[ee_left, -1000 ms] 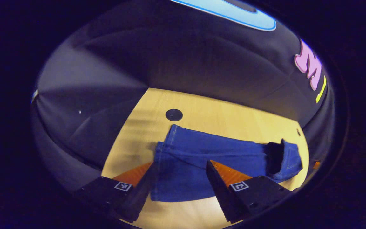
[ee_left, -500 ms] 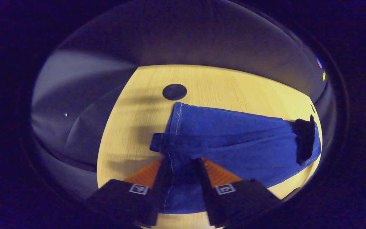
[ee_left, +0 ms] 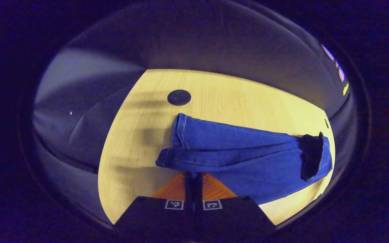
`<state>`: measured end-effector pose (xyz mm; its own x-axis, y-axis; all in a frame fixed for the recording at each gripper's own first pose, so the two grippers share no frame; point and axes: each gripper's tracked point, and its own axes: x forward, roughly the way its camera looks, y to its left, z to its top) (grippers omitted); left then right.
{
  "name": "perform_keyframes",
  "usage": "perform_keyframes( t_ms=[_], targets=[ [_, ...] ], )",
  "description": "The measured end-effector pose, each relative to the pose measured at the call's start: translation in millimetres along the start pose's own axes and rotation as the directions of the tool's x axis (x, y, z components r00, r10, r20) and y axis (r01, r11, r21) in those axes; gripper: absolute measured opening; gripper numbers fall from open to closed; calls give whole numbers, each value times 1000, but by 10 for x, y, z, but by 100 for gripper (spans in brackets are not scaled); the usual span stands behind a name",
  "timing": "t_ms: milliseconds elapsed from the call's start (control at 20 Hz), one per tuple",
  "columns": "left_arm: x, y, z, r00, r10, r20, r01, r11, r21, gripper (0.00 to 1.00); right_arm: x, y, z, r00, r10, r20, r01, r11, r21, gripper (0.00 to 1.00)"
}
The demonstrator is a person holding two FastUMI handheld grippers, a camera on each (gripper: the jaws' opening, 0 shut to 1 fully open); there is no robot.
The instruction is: Grasp the waist and the cuffs of the jeans and fold them to make the two legs overlap; first hold the waist and fold one-third of the jeans toward the cuffs, then hold the cuffs and fold the remaining one-third in the same direction to finish folding.
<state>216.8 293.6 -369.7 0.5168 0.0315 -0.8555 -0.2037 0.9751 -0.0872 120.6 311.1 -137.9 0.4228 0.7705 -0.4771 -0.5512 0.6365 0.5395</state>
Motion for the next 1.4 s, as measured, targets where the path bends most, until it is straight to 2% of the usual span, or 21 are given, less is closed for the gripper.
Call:
perform_keyframes(
  t_ms=[50, 200, 350, 450, 600, 700, 800, 900, 950, 1050, 1100, 1150, 1200, 1300, 1400],
  targets=[
    [-201, -104, 107, 999, -34, 32, 34, 999, 4, 6, -33, 17, 18, 1000, 6, 9, -6, 1000, 5, 97],
    [-943, -529, 512, 978, -167, 127, 166, 986, 24, 6, -111, 75, 96, 999, 23, 38, -24, 1000, 20, 97],
    [-1655, -1242, 974, 928, -326, 179, 327, 945, 22, 6, -260, 126, 186, 996, 40, 79, -42, 999, 23, 97],
    [-1975, -1960, 1098, 892, -413, 183, 411, 910, 50, 6, -388, 119, 247, 993, 40, 110, -42, 999, 19, 97],
    [-2082, -2954, 1010, 871, -473, 131, 452, 877, 160, 6, -600, 60, 309, 988, 35, 151, -38, 999, 17, 97],
    [-1980, -3692, 812, 854, -518, 45, 504, 846, 172, 6, -722, -56, 311, 986, 10, 167, -12, 1000, 12, 97],
    [-1681, -4353, 530, 857, -515, -26, 510, 837, 198, 6, -832, -154, 314, 983, -14, 182, 13, 1000, 4, 97],
    [-1115, -4833, 160, 888, -455, -66, 455, 850, 264, 6, -941, -252, 327, 979, -29, 202, 24, 999, 24, 97],
    [-784, -4963, -4, 907, -414, -78, 417, 857, 303, 6, -980, -335, 318, 978, -43, 205, 37, 999, 35, 97],
    [-128, -5123, -526, 943, -284, -172, 322, 907, 270, 6, -1067, -518, 356, 975, -73, 211, 63, 996, 55, 97],
    [95, -5142, -780, 943, -232, -240, 294, 919, 264, 6, -1114, -559, 395, 973, -65, 220, 52, 997, 63, 97],
    [239, -5142, -957, 947, -191, -258, 263, 922, 283, 7, -1151, -609, 431, 972, -62, 229, 49, 997, 60, 97],
    [313, -5133, -974, 954, -176, -242, 249, 914, 320, 7, -1167, -706, 430, 973, -66, 222, 55, 997, 55, 97],
    [438, -5287, -1099, 952, -189, -239, 262, 909, 325, 11, -1167, -874, 409, 976, -78, 205, 72, 997, 38, 97],
    [305, -5525, -1073, 939, -258, -227, 319, 899, 299, 63, -1185, -906, 427, 976, -73, 203, 67, 997, 36, 97]
  ],
)
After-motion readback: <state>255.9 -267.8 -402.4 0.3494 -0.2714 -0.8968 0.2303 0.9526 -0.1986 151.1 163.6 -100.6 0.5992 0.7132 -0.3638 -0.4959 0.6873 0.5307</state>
